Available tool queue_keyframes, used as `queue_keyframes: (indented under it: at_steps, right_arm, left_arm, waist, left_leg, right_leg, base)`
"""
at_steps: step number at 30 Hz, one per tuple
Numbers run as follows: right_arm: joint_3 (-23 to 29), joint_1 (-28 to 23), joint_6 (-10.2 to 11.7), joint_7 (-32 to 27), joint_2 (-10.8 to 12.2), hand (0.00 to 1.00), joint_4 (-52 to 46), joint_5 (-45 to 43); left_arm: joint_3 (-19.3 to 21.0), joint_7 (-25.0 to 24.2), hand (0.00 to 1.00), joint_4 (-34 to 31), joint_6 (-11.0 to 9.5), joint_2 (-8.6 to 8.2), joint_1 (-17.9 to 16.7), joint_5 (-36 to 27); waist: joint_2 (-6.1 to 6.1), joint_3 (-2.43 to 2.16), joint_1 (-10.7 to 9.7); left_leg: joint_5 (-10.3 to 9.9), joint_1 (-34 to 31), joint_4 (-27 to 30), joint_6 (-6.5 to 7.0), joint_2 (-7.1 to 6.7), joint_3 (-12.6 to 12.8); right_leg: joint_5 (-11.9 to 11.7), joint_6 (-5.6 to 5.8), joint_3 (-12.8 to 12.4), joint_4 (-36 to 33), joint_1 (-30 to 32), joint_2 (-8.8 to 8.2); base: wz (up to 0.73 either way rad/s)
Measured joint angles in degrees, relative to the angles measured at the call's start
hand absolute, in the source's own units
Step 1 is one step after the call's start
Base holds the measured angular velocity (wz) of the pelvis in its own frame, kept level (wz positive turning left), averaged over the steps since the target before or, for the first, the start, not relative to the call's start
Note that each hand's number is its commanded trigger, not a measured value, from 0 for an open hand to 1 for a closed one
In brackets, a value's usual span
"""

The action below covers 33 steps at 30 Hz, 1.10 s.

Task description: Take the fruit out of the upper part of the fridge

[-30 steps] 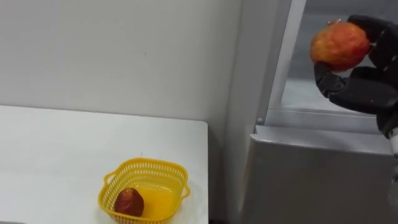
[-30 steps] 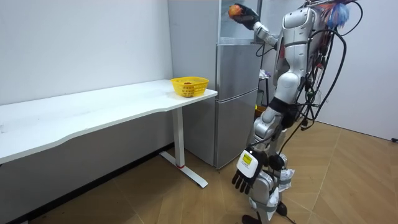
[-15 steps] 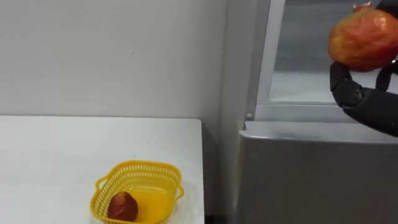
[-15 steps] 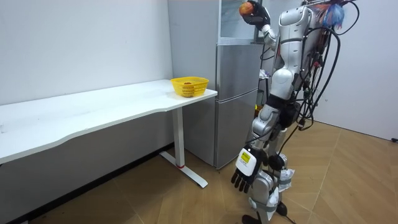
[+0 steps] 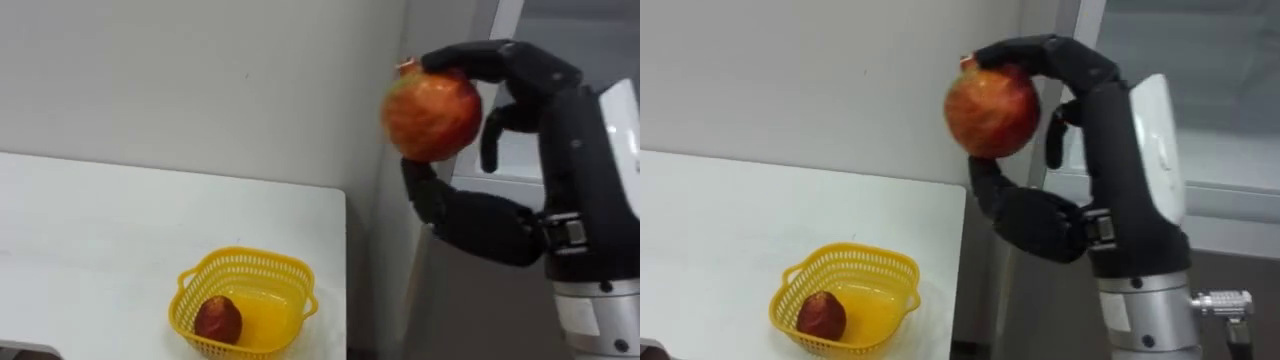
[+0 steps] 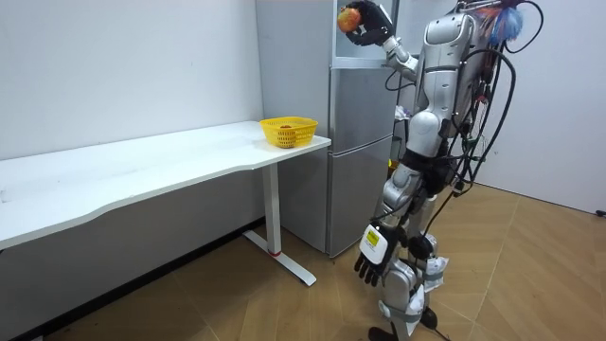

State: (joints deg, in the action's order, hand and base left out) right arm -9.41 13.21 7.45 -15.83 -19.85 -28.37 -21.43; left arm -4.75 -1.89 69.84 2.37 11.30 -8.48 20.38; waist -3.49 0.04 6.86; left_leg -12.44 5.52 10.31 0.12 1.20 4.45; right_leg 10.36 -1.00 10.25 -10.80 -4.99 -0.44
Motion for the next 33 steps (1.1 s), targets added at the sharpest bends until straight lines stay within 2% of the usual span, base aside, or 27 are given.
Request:
queue_keyframes:
  at_steps: [2, 5, 8, 10, 13, 16, 21, 24, 26, 28, 33]
  right_arm:
    - [-1.92, 1.49, 0.02, 0.99, 0.0, 1.0, 0.0, -1.36]
    - [-3.98, 1.93, 0.06, 2.76, 0.06, 1.0, 0.0, -2.98]
    - [-6.05, 2.1, 0.11, 3.81, 0.06, 1.0, 0.53, -3.96]
    - [-7.78, 3.12, 0.13, 5.02, 0.07, 1.0, 1.9, -5.32]
    - [-10.36, 4.07, 0.07, 5.79, 0.08, 1.0, 5.07, -6.45]
    - [-13.23, 4.07, 0.0, 6.58, 0.07, 1.0, 8.25, -7.7]
    - [-13.88, 4.28, -0.28, 7.25, 0.11, 1.0, 14.29, -11.1]
    - [-13.84, 5.77, -1.05, 7.33, 0.15, 1.0, 17.5, -11.23]
    - [-13.66, 6.53, -1.24, 7.33, 0.31, 1.0, 18.87, -11.39]
    - [-13.73, 8.1, -1.32, 7.32, 0.47, 1.0, 21.22, -11.13]
    - [-14.14, 9.53, -3.14, 7.23, 1.84, 1.0, 28.84, -11.93]
  left_arm:
    - [0.0, -0.04, 0.0, 0.01, 0.1, -0.02, -0.05, 0.17]
    - [0.02, -0.42, 0.0, -0.08, 0.13, 0.03, 0.19, 0.56]
    - [-1.07, -1.21, 0.0, -0.13, 0.1, 0.66, 0.4, 0.52]
    - [-1.3, -1.6, 0.0, -0.11, 0.09, 0.95, 0.71, 0.5]
    - [-3.34, -2.37, 0.0, -0.03, 0.1, 1.2, 1.79, 0.48]
    - [-3.44, -2.41, 0.0, -0.02, 0.1, 1.25, 2.51, 0.39]
    - [-3.21, -2.83, 0.0, -0.15, 0.22, 1.23, 2.51, 0.53]
    - [-3.2, -4.1, 0.0, -0.91, 0.28, 1.27, 2.3, 0.63]
    - [-3.19, -4.89, 0.0, -1.28, 0.28, 1.34, 2.29, 0.71]
    - [-3.26, -5.07, 0.0, -1.58, 0.54, 1.36, 2.29, 0.62]
    - [-3.36, -4.98, 0.0, -2.03, 1.43, 1.66, 2.7, 0.55]
  waist:
    - [0.05, 0.04, 0.05]
    - [-0.35, -0.13, 1.32]
    - [-1.37, 0.01, 1.67]
    - [-2.26, 0.52, 2.05]
    - [-2.81, 0.78, 3.31]
    - [-3.01, 0.7, 4.56]
    - [-2.92, 0.71, 4.87]
    - [-2.24, 1.09, 4.91]
    - [-1.83, 1.03, 4.92]
    - [-1.68, 0.77, 4.95]
    - [-2.24, 0.39, 4.85]
  left_leg:
    - [0.01, 0.0, -0.1, -0.02, 0.05, -0.07]
    - [0.04, 0.06, -0.55, -0.07, 0.02, -0.65]
    - [0.06, 0.12, -0.45, -0.08, -0.08, -1.7]
    - [0.08, -0.07, -0.26, -0.11, -0.13, -2.1]
    - [0.06, -0.45, 0.03, -0.1, -0.2, -2.27]
    - [0.06, -1.01, 0.17, -0.1, -0.22, -2.31]
    - [0.06, -1.66, 0.99, -0.1, -0.34, -3.12]
    - [0.06, -2.2, 1.28, -0.1, -0.36, -3.31]
    - [0.07, -2.49, 1.09, -0.1, -0.36, -3.37]
    - [0.1, -2.69, 1.08, -0.13, -0.34, -3.54]
    - [0.18, -2.77, 1.42, -0.19, -0.54, -4.77]
  right_leg:
    - [-0.03, -0.05, 0.12, 0.04, 0.02, 0.02]
    - [-0.03, -0.05, 0.36, 0.02, -0.16, 0.02]
    - [-0.03, -0.04, 1.15, 0.07, -0.67, -0.06]
    - [-0.03, -0.04, 1.16, 0.07, -0.72, -0.08]
    - [-0.03, -0.04, 1.5, 0.08, -0.56, -0.19]
    - [-0.03, -0.05, 1.6, 0.09, -0.15, -0.21]
    - [-0.04, -0.03, 3.16, 0.1, -0.06, -0.42]
    - [-0.06, -0.04, 4.22, 0.16, 0.19, -0.54]
    - [-0.05, -0.04, 4.25, 0.18, 0.4, -0.53]
    - [-0.05, -0.04, 4.23, 0.18, 0.62, -0.49]
    - [-0.05, -0.04, 4.37, 0.28, 0.26, -0.53]
  base:
    - [0.0]
    - [0.05]
    - [0.16]
    - [0.06]
    - [0.04]
    - [0.01]
    - [0.11]
    - [0.0]
    - [0.0]
    - [0.0]
    - [0.09]
